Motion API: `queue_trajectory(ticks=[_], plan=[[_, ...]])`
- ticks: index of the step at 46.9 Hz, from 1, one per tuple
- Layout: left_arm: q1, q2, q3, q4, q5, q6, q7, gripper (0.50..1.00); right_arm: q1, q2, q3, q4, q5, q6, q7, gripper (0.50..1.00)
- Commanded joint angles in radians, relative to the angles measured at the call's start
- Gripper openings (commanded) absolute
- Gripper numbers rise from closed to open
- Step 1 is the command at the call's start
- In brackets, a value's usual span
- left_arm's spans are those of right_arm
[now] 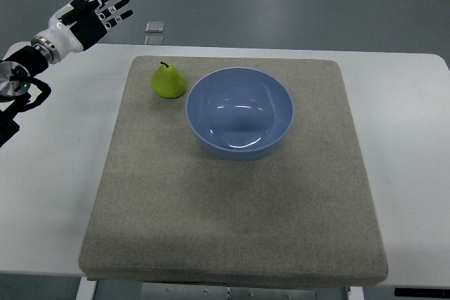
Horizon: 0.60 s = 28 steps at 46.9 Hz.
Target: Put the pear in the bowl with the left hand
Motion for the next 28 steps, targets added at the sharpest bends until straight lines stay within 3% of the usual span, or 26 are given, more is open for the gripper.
queue_trajectory(ticks=[1, 22, 28], plan=[[0.000, 0.000, 0.000, 0.000, 0.002, -0.003, 0.000, 0.996, 0.000, 0.000, 0.000, 0.000, 0.000, 0.000, 0.000, 0.926], [-0.009, 0.003, 0.016, -0.009, 0.005, -0.021, -0.001, 0.996, 0.000, 0.000, 0.000, 0.000, 0.000, 0.000, 0.000, 0.926], [-0.009, 0.009, 0.028, -0.004, 0.017, -0.076, -0.001, 0.994, 0.000, 0.000, 0.000, 0.000, 0.000, 0.000, 0.000, 0.926]])
